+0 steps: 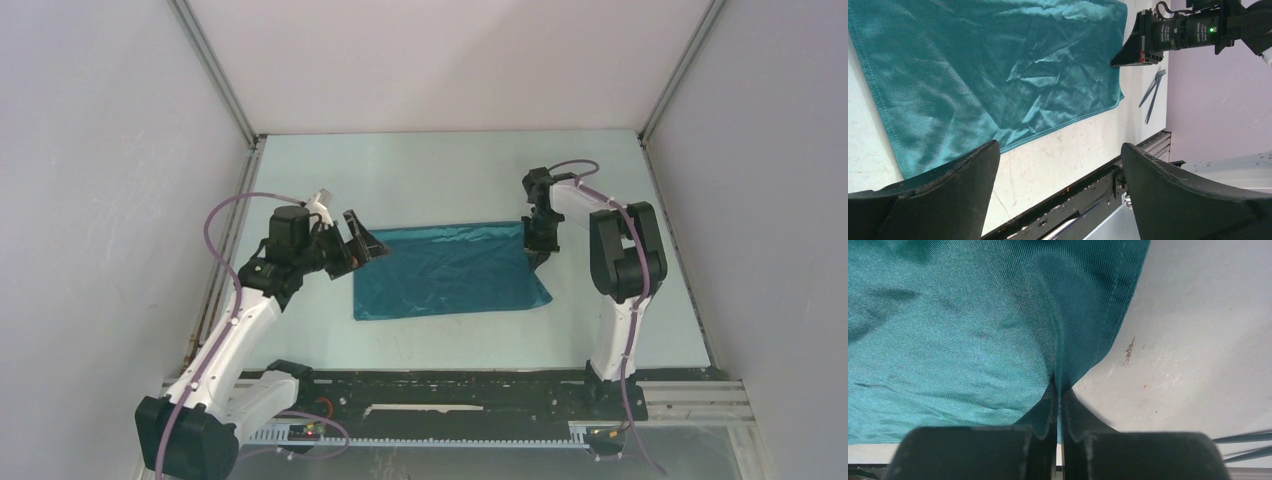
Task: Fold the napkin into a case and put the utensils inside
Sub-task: Pick up the rectangle-folded napkin from the center of the board, then fold the rectangle-folded napkin at the center of the board.
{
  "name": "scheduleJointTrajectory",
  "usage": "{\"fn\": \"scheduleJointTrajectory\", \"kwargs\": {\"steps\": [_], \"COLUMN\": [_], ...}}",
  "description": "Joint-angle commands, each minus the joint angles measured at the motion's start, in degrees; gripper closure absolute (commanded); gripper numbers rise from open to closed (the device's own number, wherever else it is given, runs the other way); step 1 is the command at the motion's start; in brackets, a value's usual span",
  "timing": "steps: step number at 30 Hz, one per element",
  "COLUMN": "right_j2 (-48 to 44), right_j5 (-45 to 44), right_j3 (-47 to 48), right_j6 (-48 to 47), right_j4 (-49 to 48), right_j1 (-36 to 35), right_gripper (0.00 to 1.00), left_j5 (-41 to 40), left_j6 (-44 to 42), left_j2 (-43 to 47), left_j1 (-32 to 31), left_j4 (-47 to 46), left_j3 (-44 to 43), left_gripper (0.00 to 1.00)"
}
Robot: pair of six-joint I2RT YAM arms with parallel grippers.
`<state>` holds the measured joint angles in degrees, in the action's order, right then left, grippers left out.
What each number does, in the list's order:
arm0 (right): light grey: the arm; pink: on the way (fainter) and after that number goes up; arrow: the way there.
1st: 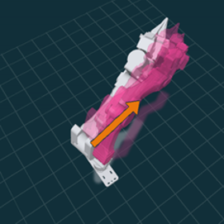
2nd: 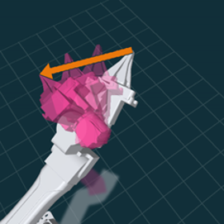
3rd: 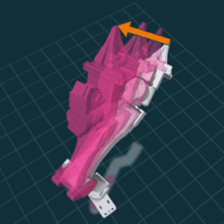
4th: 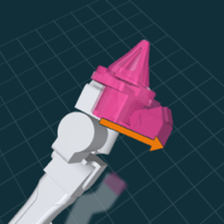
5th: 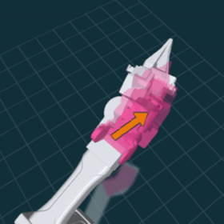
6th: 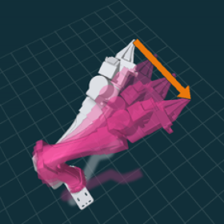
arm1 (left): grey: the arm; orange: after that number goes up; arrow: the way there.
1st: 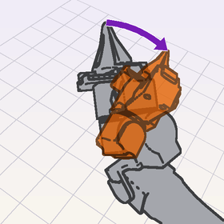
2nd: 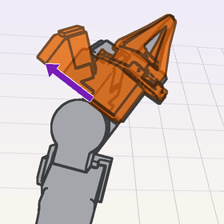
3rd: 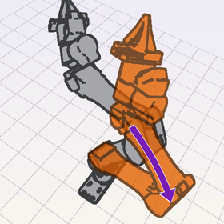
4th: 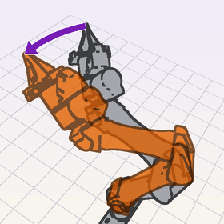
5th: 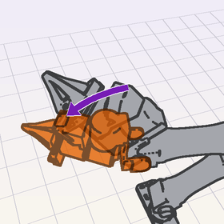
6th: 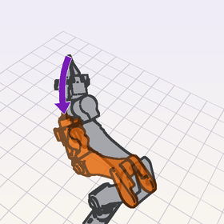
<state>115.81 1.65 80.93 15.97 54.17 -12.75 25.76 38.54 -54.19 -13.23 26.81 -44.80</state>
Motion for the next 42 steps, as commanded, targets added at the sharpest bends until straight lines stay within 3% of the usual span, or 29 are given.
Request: {"fn": "scheduleJointTrajectory", "kwargs": {"steps": [1, 20, 27, 33, 42], "right_j2": [0.0, -6.58, -8.2, -7.54, 3.69], "right_j5": [-6.38, -13.29, -13.27, -10.18, -5.41], "right_j3": [-2.42, -4.05, -3.46, -2.24, 14.46], "right_j6": [-2.61, -7.97, -6.94, -3.56, -0.86], "right_j4": [-3.74, -3.55, -2.72, -2.51, 0.34], "right_j1": [0.32, 11.91, 4.62, -8.08, -22.94], "right_gripper": [1.0, 1.0, 1.0, 1.0, 1.0], "left_j5": [1.0, 1.52, 1.44, 0.72, 0.57], "left_j6": [-0.39, -0.48, -1.08, -1.1, -0.84], "left_j2": [0.91, 0.67, 0.38, 0.37, 0.86], "left_j1": [-0.18, -0.17, -0.13, -0.16, -0.13], "left_j4": [-0.51, -0.7, -0.64, -0.35, -0.22], "left_j3": [-0.61, -0.64, -0.32, -0.64, 0.14], "left_gripper": [0.02, 0.02, 0.02, 0.02, 0.02]}}
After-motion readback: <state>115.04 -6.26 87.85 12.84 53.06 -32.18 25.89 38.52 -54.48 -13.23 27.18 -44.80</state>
